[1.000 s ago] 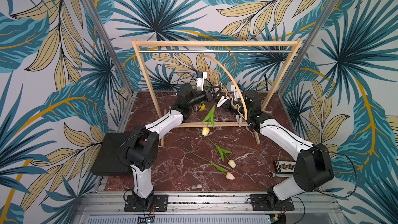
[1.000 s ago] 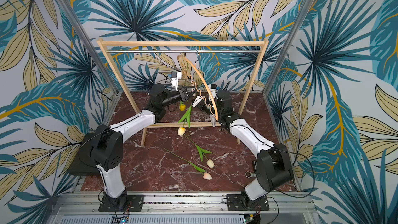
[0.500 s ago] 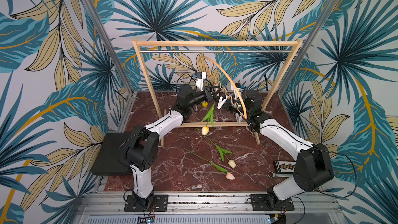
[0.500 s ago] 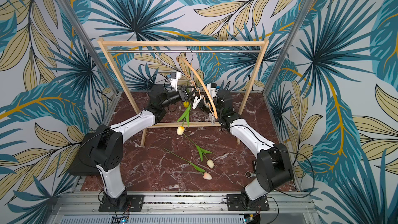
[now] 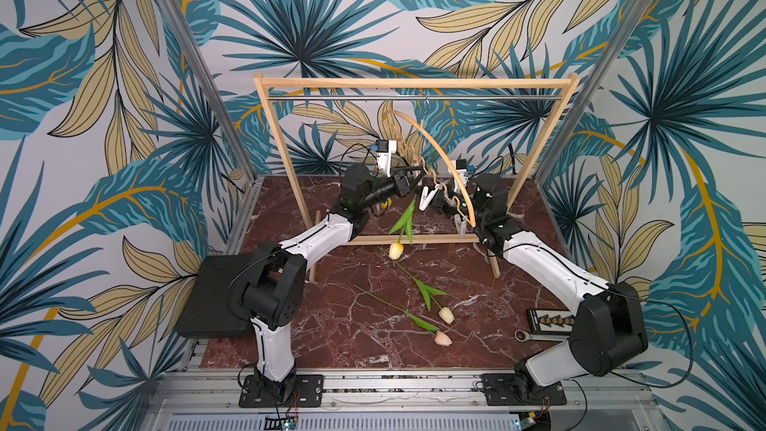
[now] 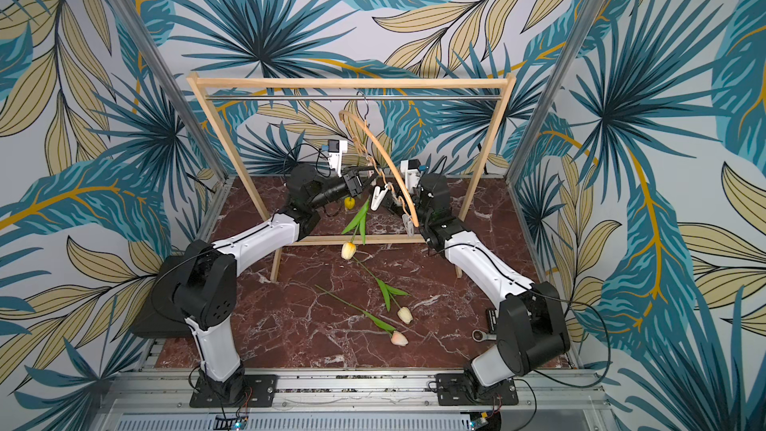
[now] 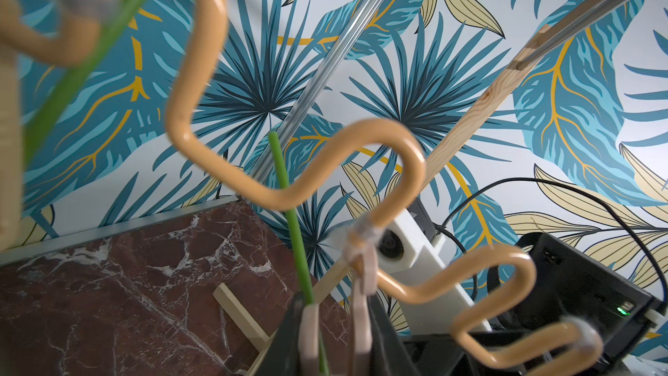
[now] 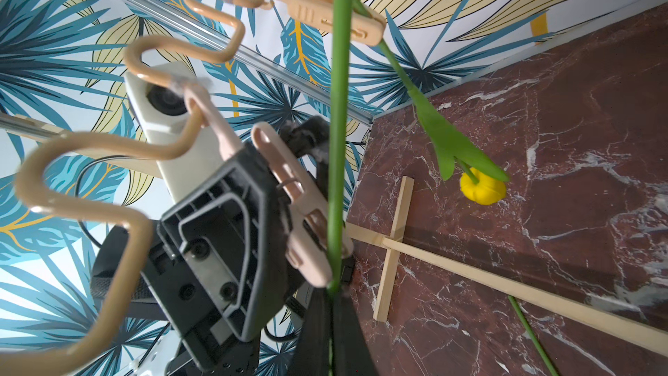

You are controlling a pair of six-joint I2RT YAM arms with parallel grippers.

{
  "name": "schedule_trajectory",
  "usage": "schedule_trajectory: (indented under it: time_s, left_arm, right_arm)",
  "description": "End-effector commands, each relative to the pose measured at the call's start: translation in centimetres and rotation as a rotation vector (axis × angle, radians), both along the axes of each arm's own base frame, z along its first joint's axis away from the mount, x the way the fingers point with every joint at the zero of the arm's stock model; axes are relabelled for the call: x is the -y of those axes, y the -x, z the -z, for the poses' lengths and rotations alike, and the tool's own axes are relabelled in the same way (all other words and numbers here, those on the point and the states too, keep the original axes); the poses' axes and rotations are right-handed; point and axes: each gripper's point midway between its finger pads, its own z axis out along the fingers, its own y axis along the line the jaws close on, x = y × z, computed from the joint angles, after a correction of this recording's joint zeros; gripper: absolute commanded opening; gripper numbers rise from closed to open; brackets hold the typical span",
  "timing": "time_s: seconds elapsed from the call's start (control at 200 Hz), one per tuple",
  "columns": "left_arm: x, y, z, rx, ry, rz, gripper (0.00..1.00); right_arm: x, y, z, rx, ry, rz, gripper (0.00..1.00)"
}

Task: Dry the flowers on a clothes hanger
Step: Clamp the flower onto the hanger.

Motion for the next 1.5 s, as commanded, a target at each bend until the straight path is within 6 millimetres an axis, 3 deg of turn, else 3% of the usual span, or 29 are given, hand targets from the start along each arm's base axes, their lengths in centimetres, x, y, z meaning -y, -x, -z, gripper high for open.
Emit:
schedule_trajectory:
  time_s: [0.0,0.356,0.741,1.152,1.382,1.492]
  left_arm:
    - [-0.8,0.2,-0.6,-0.003,0.023,-0.028,0.14]
    - [-0.9,0.2,-0.1,-0.013,0.024,-0.034,0.13]
    - [-1.0,0.3,0.0,-0.025,0.059,-0.044,0.17]
    - [-1.3,0.4,0.4,-0.026,0.081,-0.064,0.57]
    - [-2.4,0.6,-0.1,-0.019,0.066,-0.106,0.78]
    - [-3.2,1.2,0.8,-0.029,0.021,-0.138,0.84]
  right_arm:
    - [-0.7,1.0,-2.0,0.065,-0.031,-0.057,0.00]
    - [-1.0,2.2,-2.9,0.111,-0.012,-0.096,0.00]
    - [-1.3,1.9,-5.0,0.155,-0.020,-0.110,0.00]
    - [-0.7,1.7,-3.8,0.127,-0.034,-0.069,0.00]
    - [0.3,1.5,-1.4,0.073,0.014,-0.033,0.01]
    - [0.8,1.5,-0.4,0.052,0.042,-0.013,0.06]
